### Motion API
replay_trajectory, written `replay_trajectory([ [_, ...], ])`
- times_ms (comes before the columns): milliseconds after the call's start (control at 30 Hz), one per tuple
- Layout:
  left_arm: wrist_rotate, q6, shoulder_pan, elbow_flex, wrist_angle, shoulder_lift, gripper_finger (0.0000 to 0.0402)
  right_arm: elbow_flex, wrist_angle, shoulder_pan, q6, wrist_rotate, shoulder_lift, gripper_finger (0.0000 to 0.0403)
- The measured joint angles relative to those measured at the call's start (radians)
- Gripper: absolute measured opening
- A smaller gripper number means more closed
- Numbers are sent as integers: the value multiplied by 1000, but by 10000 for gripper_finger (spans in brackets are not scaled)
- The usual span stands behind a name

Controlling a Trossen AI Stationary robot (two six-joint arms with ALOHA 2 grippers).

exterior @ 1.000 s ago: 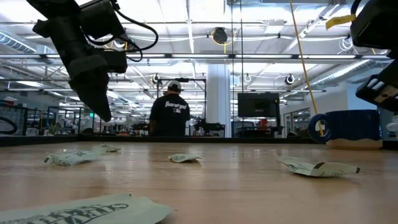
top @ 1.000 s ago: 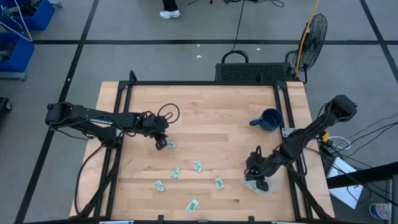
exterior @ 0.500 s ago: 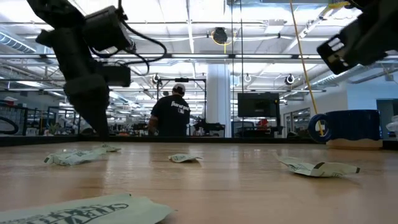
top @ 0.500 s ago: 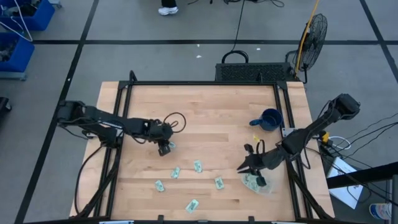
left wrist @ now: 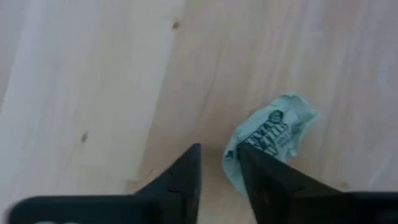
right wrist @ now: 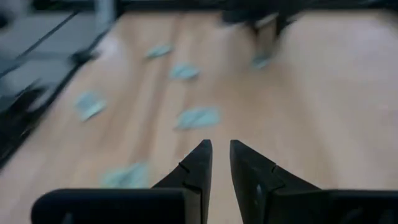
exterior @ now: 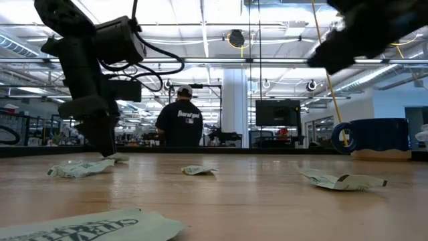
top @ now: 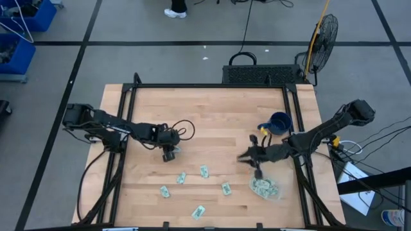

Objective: Pick and place Stevia / Truvia into bins
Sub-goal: Put the stevia packet into the transparent container

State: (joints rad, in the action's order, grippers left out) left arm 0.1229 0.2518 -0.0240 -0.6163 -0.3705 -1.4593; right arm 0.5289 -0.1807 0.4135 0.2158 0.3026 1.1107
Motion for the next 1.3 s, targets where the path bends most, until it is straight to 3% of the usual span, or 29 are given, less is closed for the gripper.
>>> replay_trajectory([
  [167, -2, -135, 3, 4, 109, 5, 13, 0, -113, -131, -24, 54, 37, 50],
  [333, 93, -213, 4, -52, 250, 13, 15, 0, -379, -281, -21, -159, 220, 50],
  [467, 116, -271, 4, -136, 275, 14, 5, 0, -610, -345, -20, -204, 385, 56],
  [733, 123, -337, 5, -196, 336, 13, 4, 1, -873, -428, 5, -381, 562, 122],
  [967, 124, -376, 5, -197, 438, 3, 4, 21, -1043, -460, 7, -378, 637, 175],
  [1100, 150, -392, 4, -197, 479, -5, 13, 85, -1042, -456, 135, -275, 698, 175],
  [1300, 199, -404, 2, -196, 490, -46, 4, 155, -1041, -453, 177, -274, 755, 170],
])
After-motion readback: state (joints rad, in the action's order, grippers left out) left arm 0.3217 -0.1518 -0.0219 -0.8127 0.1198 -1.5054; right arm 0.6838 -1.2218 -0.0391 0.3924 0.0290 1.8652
